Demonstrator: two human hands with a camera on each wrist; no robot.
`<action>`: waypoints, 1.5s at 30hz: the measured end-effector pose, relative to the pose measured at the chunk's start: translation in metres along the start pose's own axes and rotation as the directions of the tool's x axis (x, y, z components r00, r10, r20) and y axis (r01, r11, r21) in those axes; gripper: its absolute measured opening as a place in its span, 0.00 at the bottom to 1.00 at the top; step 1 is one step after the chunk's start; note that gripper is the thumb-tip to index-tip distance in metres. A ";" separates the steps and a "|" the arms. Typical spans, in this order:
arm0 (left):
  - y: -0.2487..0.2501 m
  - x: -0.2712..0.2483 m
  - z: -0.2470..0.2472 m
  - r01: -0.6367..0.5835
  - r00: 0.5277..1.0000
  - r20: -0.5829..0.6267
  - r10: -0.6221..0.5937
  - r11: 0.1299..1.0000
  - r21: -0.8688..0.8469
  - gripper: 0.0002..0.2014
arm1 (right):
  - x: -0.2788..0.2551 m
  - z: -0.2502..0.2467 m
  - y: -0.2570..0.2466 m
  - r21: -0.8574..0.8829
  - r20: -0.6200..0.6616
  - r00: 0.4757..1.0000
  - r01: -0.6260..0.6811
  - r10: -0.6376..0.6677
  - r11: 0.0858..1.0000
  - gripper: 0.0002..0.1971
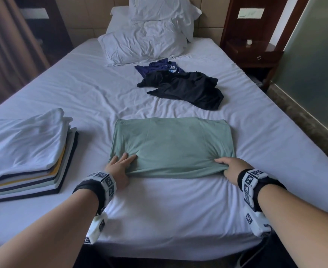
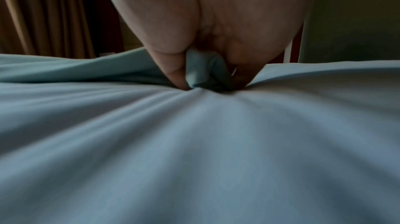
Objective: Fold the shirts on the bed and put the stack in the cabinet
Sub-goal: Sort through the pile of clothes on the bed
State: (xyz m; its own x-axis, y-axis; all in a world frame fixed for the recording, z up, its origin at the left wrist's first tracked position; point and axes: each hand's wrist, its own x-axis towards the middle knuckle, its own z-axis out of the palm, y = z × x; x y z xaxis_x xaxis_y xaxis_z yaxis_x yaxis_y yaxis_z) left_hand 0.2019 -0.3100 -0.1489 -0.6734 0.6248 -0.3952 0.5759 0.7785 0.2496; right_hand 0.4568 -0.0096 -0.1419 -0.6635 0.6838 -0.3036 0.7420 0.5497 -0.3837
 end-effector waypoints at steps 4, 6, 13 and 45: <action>-0.008 -0.007 -0.017 -0.009 0.984 -0.180 0.014 1.000 0.030 0.35 | 0.003 -0.004 0.002 0.103 -0.079 0.997 -0.014 0.022 0.995 0.23; -0.020 -0.014 -0.027 0.030 0.947 -0.321 -0.031 1.000 -0.008 0.24 | 0.001 -0.011 0.001 0.159 -0.104 0.994 -0.022 0.039 0.987 0.19; -0.029 -0.054 -0.069 -0.037 0.845 -0.522 -0.117 0.961 -0.275 0.15 | -0.029 -0.062 -0.020 0.357 -0.331 0.940 0.041 0.086 0.933 0.15; 0.000 -0.077 -0.119 -0.205 0.852 -0.358 -0.382 0.385 -0.900 0.10 | -0.070 -0.142 -0.014 0.359 -0.555 0.818 0.070 0.153 0.931 0.13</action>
State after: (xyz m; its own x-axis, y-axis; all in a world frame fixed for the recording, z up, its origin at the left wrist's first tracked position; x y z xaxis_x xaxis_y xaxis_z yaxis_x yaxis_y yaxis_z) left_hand 0.1986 -0.3509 -0.0133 -0.9597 0.2559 -0.1160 -0.0574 0.2257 0.9725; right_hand 0.5059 0.0030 0.0088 -0.3766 0.9093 0.1770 0.6097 0.3871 -0.6917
